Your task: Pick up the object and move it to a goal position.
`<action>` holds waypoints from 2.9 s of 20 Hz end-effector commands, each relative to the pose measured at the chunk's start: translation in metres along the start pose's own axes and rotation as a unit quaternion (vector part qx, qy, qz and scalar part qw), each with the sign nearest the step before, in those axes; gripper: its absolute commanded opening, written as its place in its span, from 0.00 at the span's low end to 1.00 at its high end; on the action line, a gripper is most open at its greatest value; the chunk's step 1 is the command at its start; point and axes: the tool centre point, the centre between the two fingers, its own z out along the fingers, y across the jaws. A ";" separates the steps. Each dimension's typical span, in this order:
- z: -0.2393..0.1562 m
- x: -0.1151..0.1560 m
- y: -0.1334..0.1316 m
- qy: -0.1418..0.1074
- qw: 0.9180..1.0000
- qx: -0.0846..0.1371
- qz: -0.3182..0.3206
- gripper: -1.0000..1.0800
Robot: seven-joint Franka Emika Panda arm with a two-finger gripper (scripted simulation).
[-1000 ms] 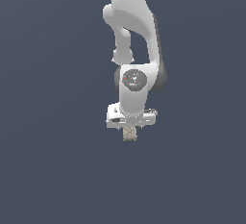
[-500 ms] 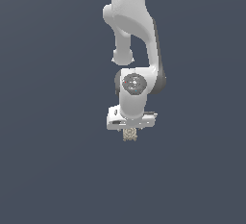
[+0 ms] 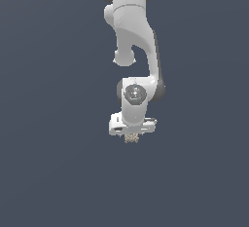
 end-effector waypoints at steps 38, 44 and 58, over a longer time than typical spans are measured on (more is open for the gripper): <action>-0.182 0.046 -0.012 0.001 1.000 0.000 0.000 0.00; -0.233 0.060 -0.016 0.001 1.000 0.000 0.000 0.00; -0.279 0.075 -0.019 0.001 1.000 0.000 0.000 0.00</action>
